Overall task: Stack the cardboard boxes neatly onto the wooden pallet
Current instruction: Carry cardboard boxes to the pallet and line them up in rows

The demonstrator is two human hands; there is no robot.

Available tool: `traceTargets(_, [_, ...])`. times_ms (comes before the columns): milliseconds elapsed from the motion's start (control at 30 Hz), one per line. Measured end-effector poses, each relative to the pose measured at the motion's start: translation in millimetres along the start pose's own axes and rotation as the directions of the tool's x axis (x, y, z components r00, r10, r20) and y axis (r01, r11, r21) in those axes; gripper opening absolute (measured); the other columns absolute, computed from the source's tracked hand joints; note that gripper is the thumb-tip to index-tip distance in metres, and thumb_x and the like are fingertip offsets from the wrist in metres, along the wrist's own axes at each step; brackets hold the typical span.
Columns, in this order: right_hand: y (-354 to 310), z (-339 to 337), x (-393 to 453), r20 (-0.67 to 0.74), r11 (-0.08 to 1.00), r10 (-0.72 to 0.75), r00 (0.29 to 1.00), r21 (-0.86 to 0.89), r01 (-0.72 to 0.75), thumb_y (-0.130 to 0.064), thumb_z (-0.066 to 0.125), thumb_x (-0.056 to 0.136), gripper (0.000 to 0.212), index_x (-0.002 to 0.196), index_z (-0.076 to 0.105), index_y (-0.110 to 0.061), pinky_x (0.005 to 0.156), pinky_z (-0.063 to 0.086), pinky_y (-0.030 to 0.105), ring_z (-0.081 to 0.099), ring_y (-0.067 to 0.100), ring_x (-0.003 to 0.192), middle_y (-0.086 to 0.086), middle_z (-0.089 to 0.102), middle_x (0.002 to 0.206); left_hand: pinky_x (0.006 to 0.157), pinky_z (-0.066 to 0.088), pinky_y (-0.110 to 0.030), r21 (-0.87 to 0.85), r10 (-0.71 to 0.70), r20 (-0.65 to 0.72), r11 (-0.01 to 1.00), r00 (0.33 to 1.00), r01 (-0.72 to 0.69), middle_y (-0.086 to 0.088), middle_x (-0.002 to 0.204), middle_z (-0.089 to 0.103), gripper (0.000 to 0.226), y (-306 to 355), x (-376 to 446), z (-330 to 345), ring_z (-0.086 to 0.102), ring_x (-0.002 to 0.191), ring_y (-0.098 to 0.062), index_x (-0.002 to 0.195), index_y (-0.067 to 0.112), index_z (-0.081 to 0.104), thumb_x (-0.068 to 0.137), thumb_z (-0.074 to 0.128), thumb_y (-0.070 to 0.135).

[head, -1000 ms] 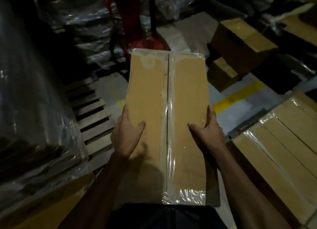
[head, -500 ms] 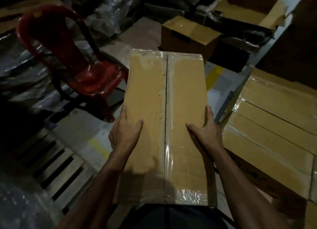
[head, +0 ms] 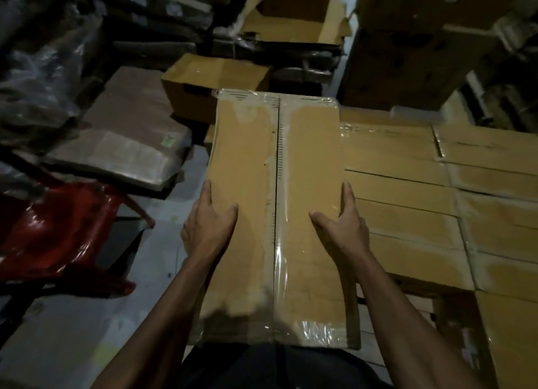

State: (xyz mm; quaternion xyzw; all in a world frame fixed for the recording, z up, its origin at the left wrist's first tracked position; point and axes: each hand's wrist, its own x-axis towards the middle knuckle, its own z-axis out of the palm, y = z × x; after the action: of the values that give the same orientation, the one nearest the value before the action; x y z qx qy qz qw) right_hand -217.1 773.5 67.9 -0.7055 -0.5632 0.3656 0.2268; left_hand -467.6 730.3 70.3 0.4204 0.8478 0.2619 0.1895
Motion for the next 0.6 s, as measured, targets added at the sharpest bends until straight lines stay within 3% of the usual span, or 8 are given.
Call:
traceTargets(133, [3.2, -12.5, 22.4, -0.104, 0.991, 0.13, 0.986, 0.057, -0.125, -0.051, 0.072, 0.084, 0.103, 0.157, 0.0, -0.041, 0.104, 0.039, 0.047, 0.041, 0.036, 0.137, 0.01, 0.036, 0.156, 0.103, 0.04, -0.051, 0.001, 0.143, 0.115, 0.99, 0.983, -0.144, -0.007, 0.147, 0.047, 0.084, 33.8, 48.6, 29.4, 0.047, 0.129, -0.035, 0.155, 0.035, 0.015, 0.087, 0.059, 0.057])
traceTargets(300, [0.9, -14.1, 39.4, -0.278, 0.946, 0.311, 0.909, 0.183, -0.267, -0.051, 0.072, 0.085, 0.101, 0.157, 0.003, -0.042, 0.108, 0.034, 0.048, 0.035, 0.036, 0.141, 0.006, 0.032, 0.16, 0.101, 0.042, -0.052, -0.05, 0.358, 0.293, 0.932, 0.887, -0.359, -0.005, 0.146, 0.048, 0.085, 80.3, 112.0, 65.6, 0.05, 0.127, -0.033, 0.154, 0.037, 0.013, 0.086, 0.059, 0.059])
traceTargets(467, [-4.3, -11.8, 33.4, -0.419, 0.862, 0.497, 0.76, 0.338, -0.378, -0.052, 0.073, 0.082, 0.101, 0.155, 0.003, -0.047, 0.109, 0.036, 0.052, 0.037, 0.035, 0.14, 0.003, 0.035, 0.158, 0.099, 0.045, -0.051, -0.082, 0.523, 0.432, 0.834, 0.735, -0.545, -0.004, 0.146, 0.049, 0.084, 128.6, 146.2, 90.8, 0.053, 0.124, -0.035, 0.154, 0.04, 0.011, 0.086, 0.054, 0.061])
traceTargets(600, [-3.1, -6.0, 12.1, -0.487, 0.784, 0.618, 0.618, 0.445, -0.433, -0.052, 0.072, 0.082, 0.101, 0.155, 0.002, -0.047, 0.11, 0.036, 0.051, 0.039, 0.034, 0.138, 0.002, 0.038, 0.156, 0.097, 0.048, -0.047, -0.157, 0.638, 0.523, 0.723, 0.564, -0.673, -0.001, 0.144, 0.052, 0.08, 162.6, 150.9, 110.0, 0.054, 0.123, -0.033, 0.153, 0.041, 0.015, 0.085, 0.055, 0.059])
